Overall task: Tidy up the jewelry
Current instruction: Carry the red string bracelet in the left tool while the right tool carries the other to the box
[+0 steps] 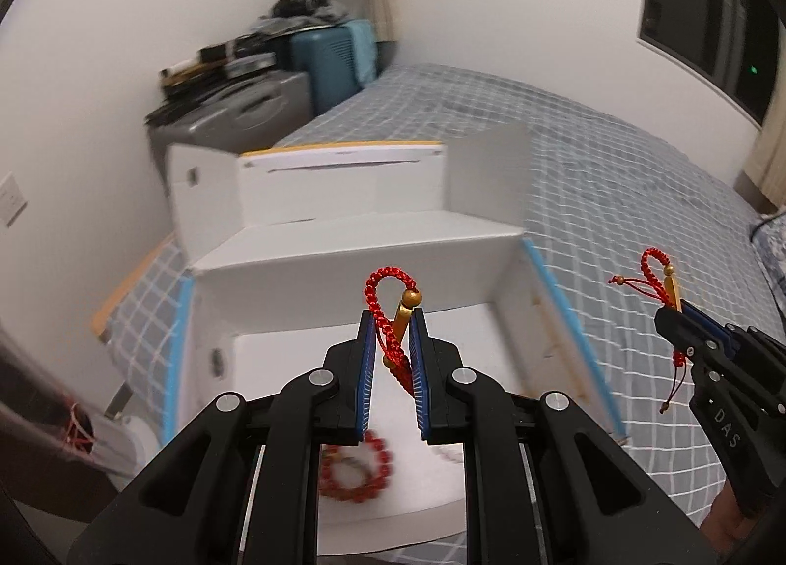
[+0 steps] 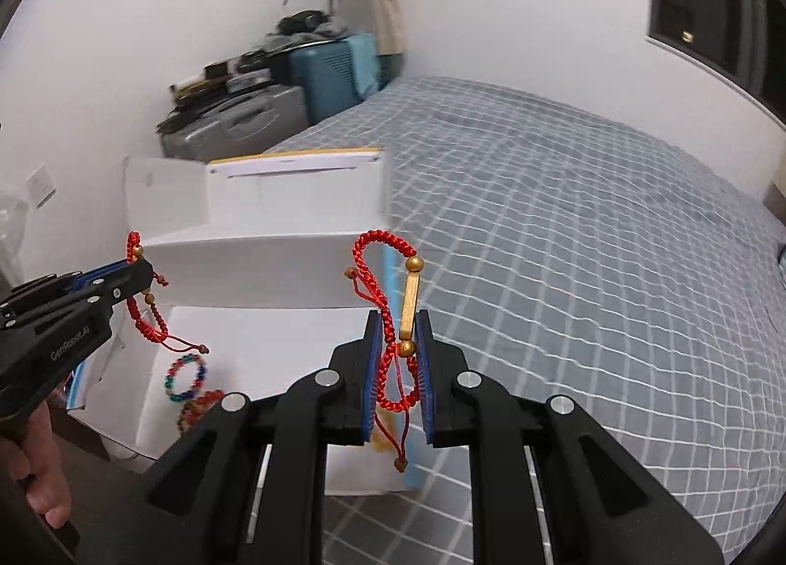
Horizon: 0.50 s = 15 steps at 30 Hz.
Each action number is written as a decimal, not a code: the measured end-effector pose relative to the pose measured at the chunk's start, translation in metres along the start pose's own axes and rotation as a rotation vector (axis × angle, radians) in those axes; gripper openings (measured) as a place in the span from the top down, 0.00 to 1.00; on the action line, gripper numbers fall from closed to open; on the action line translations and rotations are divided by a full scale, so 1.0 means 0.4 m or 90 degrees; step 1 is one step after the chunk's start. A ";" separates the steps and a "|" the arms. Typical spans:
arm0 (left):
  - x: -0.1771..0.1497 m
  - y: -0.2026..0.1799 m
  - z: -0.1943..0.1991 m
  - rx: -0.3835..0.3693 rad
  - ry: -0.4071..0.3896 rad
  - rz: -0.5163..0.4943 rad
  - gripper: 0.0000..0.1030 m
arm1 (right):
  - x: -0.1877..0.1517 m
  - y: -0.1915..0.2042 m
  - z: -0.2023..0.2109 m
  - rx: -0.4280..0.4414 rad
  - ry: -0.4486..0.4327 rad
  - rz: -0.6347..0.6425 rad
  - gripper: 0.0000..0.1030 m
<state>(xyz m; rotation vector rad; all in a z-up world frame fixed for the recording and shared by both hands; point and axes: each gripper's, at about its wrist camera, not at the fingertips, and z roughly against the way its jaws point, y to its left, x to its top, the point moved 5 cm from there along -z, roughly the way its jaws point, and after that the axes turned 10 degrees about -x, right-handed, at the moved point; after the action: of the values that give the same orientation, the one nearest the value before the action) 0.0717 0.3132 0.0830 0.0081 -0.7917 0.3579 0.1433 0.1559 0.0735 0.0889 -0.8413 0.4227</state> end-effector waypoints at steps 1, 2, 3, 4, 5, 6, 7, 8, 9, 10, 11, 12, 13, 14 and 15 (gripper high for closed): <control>-0.006 0.022 0.002 0.007 0.004 0.006 0.87 | 0.000 0.025 -0.003 0.008 0.004 0.006 0.88; -0.013 0.042 0.002 0.013 0.009 0.013 0.87 | -0.001 0.047 -0.007 0.014 0.007 0.010 0.88; -0.018 0.059 0.002 0.017 0.013 0.016 0.87 | -0.003 0.074 -0.014 0.018 0.012 0.016 0.88; -0.025 0.081 0.001 0.024 0.019 0.023 0.87 | -0.005 0.092 -0.019 0.020 0.016 0.021 0.88; -0.032 0.101 -0.001 0.030 0.025 0.030 0.87 | -0.008 0.113 -0.029 0.024 0.024 0.025 0.88; -0.043 0.113 -0.003 0.033 0.031 0.034 0.87 | -0.013 0.125 -0.035 0.027 0.031 0.027 0.88; -0.054 0.121 -0.006 0.036 0.039 0.037 0.87 | -0.020 0.146 -0.046 0.033 0.039 0.032 0.88; -0.061 0.133 -0.014 0.039 0.049 0.040 0.87 | -0.025 0.163 -0.056 0.036 0.046 0.036 0.88; -0.072 0.151 -0.023 0.041 0.061 0.048 0.87 | -0.031 0.181 -0.070 0.036 0.057 0.040 0.88; -0.081 0.163 -0.034 0.043 0.072 0.054 0.87 | -0.039 0.192 -0.084 0.035 0.069 0.043 0.88; -0.091 0.173 -0.046 0.045 0.084 0.058 0.87 | -0.046 0.204 -0.099 0.036 0.084 0.046 0.88; -0.094 0.180 -0.056 0.044 0.091 0.061 0.87 | -0.052 0.213 -0.110 0.037 0.097 0.047 0.88; -0.101 0.187 -0.067 0.045 0.101 0.064 0.87 | -0.061 0.223 -0.128 0.037 0.116 0.050 0.88; -0.110 0.196 -0.082 0.045 0.115 0.067 0.87 | -0.068 0.231 -0.139 0.038 0.128 0.053 0.88; -0.114 0.200 -0.093 0.043 0.124 0.069 0.87 | -0.076 0.241 -0.153 0.044 0.142 0.056 0.88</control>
<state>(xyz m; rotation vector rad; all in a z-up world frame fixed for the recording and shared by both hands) 0.0427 0.3794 0.0149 -0.0056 -0.5877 0.4802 0.1301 0.2488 0.0018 0.0671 -0.6131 0.5335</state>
